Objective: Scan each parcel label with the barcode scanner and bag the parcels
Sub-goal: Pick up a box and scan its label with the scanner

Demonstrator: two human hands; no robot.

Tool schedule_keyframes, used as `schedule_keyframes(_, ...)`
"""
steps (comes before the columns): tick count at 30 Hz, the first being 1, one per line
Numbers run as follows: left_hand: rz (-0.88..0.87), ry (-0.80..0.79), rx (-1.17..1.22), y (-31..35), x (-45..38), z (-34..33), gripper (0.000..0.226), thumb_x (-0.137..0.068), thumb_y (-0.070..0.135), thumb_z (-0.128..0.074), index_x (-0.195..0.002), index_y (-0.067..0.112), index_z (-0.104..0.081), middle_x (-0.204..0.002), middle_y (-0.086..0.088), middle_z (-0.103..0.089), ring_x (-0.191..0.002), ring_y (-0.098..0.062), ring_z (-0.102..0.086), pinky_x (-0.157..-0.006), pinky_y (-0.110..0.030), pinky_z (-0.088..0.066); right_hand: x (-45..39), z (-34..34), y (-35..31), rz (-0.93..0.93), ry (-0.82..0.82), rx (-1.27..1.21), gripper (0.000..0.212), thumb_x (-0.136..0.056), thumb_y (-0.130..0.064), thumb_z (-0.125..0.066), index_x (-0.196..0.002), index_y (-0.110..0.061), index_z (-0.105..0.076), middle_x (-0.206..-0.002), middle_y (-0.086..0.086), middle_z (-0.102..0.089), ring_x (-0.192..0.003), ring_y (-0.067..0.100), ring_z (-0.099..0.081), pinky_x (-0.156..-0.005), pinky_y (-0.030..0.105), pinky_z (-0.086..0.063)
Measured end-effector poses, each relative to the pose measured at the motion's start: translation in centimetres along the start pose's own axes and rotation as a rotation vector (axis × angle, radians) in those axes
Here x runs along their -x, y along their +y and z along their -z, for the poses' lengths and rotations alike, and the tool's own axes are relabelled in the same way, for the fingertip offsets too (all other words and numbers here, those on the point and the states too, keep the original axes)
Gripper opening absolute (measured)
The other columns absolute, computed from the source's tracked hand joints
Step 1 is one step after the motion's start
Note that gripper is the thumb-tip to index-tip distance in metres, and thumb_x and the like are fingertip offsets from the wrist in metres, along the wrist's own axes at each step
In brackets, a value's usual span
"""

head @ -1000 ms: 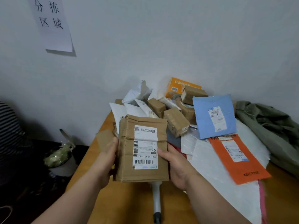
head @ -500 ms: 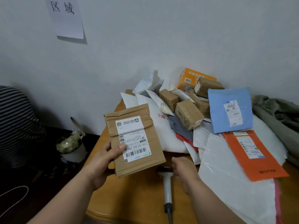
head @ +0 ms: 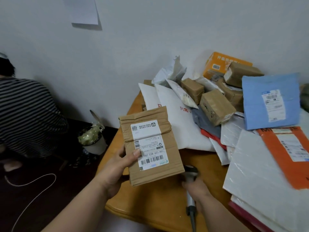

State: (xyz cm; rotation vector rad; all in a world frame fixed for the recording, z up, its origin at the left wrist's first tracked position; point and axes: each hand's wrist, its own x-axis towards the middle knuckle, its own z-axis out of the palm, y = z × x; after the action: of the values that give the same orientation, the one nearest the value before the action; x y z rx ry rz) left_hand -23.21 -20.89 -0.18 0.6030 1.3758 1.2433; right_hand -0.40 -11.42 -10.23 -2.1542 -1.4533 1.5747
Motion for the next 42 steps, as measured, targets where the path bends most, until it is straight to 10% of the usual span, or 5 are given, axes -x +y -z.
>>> schedule_keyframes(16,0.028,-0.138,0.070,0.6,2.5,-1.9,0.109,-0.034,0.038,-0.098,-0.134,0.025,-0.055,-0.117,-0.006,-0.073,-0.105,-0.025,-0.070,-0.076,-0.040,-0.057,11.2,7.8,-0.4,0.266,0.029,-0.701,0.024,-0.089,-0.022,-0.071,-0.109,-0.013,-0.061,-0.096,0.018,-0.068,-0.084,0.030,-0.070,-0.078,0.043,-0.057)
schedule_keyframes(25,-0.131,0.036,0.095,1.8,4.3,-5.9,0.079,-0.070,0.042,-0.079,-0.141,0.042,-0.044,-0.121,0.003,-0.071,-0.110,-0.025,-0.066,-0.089,-0.055,-0.052,17.9,12.1,-0.5,0.538,-0.026,-0.332,0.020,-0.089,-0.033,-0.071,-0.099,-0.016,-0.066,-0.070,0.001,-0.071,-0.070,0.021,-0.075,-0.069,0.035,-0.056)
schedule_keyframes(31,-0.223,0.063,0.078,2.2,6.0,-9.9,0.077,-0.067,0.046,-0.076,-0.138,0.040,-0.047,-0.104,0.008,-0.076,-0.082,-0.013,-0.075,-0.053,-0.031,-0.057,20.5,13.7,1.1,0.560,-0.052,-0.167,0.011,-0.089,-0.024,-0.071,-0.090,-0.014,-0.067,-0.061,0.004,-0.071,-0.059,0.011,-0.070,-0.067,0.029,-0.057)
schedule_keyframes(42,-0.245,0.132,0.087,0.9,6.6,-14.1,0.097,-0.055,0.053,-0.081,-0.143,0.041,-0.042,-0.100,0.012,-0.075,-0.078,-0.008,-0.074,-0.048,-0.026,-0.055,22.1,17.8,3.5,0.600,-0.067,-0.095,0.016,-0.089,-0.021,-0.068,-0.075,-0.014,-0.065,-0.055,0.004,-0.066,-0.052,0.007,-0.063,-0.052,0.013,-0.047)
